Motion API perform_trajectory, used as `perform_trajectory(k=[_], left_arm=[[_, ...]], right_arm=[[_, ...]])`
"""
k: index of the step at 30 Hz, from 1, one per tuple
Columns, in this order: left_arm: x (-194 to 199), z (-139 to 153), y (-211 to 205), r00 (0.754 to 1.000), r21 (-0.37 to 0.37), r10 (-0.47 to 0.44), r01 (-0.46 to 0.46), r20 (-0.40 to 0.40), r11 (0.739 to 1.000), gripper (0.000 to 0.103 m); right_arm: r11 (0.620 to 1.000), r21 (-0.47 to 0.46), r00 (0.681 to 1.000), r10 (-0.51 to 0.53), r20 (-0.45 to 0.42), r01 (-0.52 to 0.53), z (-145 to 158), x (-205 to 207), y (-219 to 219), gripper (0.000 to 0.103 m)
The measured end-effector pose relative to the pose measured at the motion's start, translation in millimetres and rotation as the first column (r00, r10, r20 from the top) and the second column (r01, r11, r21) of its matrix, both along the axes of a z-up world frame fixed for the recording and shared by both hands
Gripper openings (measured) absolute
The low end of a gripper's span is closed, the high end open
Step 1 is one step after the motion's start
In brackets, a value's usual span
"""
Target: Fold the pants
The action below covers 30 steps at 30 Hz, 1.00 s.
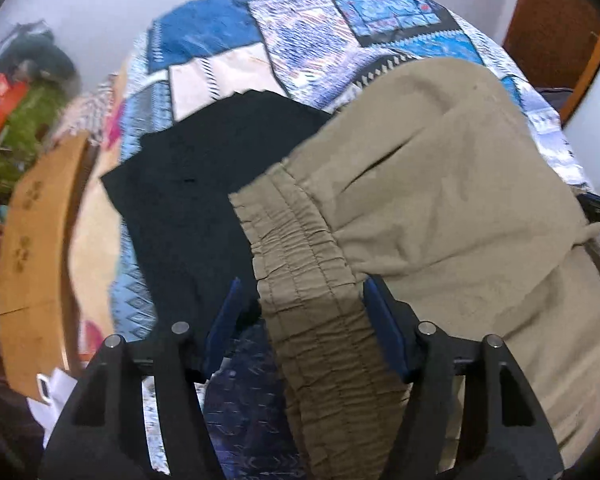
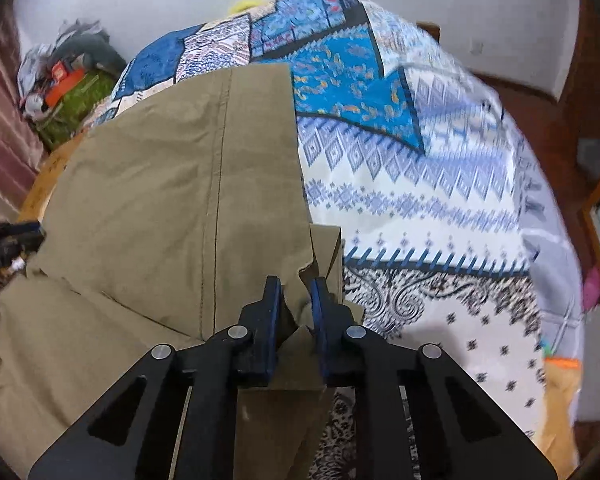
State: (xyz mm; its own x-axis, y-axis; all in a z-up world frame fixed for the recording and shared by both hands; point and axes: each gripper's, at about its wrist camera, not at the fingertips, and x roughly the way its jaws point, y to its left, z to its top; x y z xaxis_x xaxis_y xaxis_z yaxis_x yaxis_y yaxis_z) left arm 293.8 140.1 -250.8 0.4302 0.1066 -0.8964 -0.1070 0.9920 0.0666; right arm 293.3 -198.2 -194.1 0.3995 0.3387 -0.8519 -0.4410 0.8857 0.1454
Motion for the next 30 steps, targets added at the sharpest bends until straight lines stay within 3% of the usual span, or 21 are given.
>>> perform_trajectory(k=[6,9,12,16,18,21,25,27,30], left_arm=[[0.0,-10.5,3.7,1.0,0.026,0.018,-0.018,-0.006,1.0,0.07],[-2.1,-7.5,4.1,1.0,0.016,-0.01,0.01,-0.008,1.0,0.072],[-5.2,3.9,8.3,1.0,0.01,0.006,-0.005,-0.008,1.0,0.081],[-7.6,24.5,12.7,0.999,0.07,0.006,-0.008,0.035,0.998,0.089],[-6.3,34.9,17.9,0.998,0.089,0.009,-0.015,0.058,0.996,0.092],[-0.6,48.0,30.2,0.996,0.066,0.03,-0.036,0.087,0.997,0.098],[14.4,51.7,46.9,0.99,0.067,0.099,-0.107,0.102,0.992,0.099],[25.1,47.4,55.1,0.988,0.051,0.124,-0.13,0.096,0.99,0.1],[39.6,36.2,64.2,0.987,0.023,0.143,-0.145,0.075,0.989,0.099]], right_arm=[[0.998,-0.067,1.0,-0.006,-0.031,0.004,-19.6,2.2,9.9,0.012],[0.998,-0.059,0.997,-0.019,-0.077,0.015,-16.9,7.8,8.9,0.013],[0.999,-0.054,0.995,-0.01,-0.103,0.004,-5.8,11.0,4.3,0.017],[0.999,-0.046,0.999,-0.014,-0.047,0.012,21.4,5.9,-1.5,0.023],[0.999,-0.007,0.999,-0.04,-0.005,0.04,39.8,4.1,-4.3,0.037],[0.999,0.025,0.997,-0.046,0.061,0.045,62.9,3.4,-2.5,0.05],[0.997,0.065,0.987,-0.057,0.149,0.047,87.5,8.8,9.1,0.054],[0.995,0.085,0.981,-0.071,0.179,0.056,92.2,15.6,13.7,0.062],[0.993,0.097,0.977,-0.082,0.195,0.064,89.1,36.3,23.7,0.062]])
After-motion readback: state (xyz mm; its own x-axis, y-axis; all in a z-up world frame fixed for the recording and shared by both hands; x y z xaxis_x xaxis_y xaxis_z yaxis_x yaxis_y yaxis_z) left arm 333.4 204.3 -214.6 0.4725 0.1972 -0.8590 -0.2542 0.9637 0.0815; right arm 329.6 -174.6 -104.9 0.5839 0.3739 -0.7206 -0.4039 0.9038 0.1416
